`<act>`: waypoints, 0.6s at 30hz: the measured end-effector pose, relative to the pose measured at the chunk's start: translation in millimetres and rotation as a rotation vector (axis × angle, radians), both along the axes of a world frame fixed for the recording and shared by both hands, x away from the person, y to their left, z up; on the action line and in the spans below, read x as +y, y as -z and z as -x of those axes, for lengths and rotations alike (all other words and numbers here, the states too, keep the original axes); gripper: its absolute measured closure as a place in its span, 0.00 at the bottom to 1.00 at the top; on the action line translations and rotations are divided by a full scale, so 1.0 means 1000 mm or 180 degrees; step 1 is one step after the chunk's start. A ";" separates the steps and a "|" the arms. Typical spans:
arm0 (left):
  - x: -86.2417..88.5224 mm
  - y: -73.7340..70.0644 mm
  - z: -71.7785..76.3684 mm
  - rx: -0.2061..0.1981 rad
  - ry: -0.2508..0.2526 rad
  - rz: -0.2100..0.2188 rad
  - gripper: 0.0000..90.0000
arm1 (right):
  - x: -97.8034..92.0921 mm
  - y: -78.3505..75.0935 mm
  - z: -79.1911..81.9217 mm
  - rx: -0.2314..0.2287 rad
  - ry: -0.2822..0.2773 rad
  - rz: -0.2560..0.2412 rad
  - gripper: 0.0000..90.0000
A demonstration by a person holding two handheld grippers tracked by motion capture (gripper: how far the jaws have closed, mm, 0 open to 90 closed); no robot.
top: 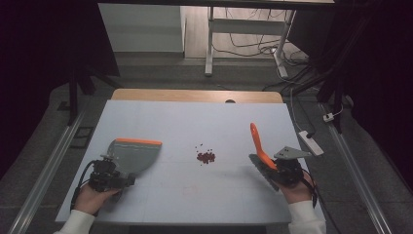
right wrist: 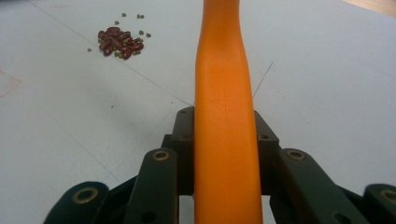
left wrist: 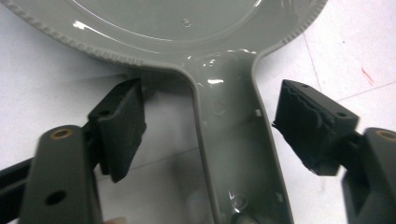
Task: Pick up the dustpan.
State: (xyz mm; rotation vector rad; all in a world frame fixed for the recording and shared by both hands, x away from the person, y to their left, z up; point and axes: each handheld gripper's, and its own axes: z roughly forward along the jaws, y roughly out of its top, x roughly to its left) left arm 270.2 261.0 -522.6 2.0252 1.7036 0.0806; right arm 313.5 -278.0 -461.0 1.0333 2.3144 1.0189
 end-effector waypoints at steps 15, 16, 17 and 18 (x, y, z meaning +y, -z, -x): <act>0.001 0.000 -0.001 -0.0035 -0.0054 0.0224 0.64 | 0.000 0.000 0.000 0.0011 0.0001 0.0006 0.78; 0.000 0.000 -0.001 -0.0040 -0.0063 0.0217 0.64 | 0.000 0.000 0.000 0.0011 0.0001 0.0006 0.78; 0.000 -0.001 -0.001 -0.0050 -0.0079 0.0215 0.64 | 0.000 0.000 0.000 0.0011 0.0002 0.0006 0.78; 0.001 -0.001 -0.001 -0.0053 -0.0093 0.0209 0.65 | 0.000 0.000 0.000 0.0010 0.0004 0.0004 0.78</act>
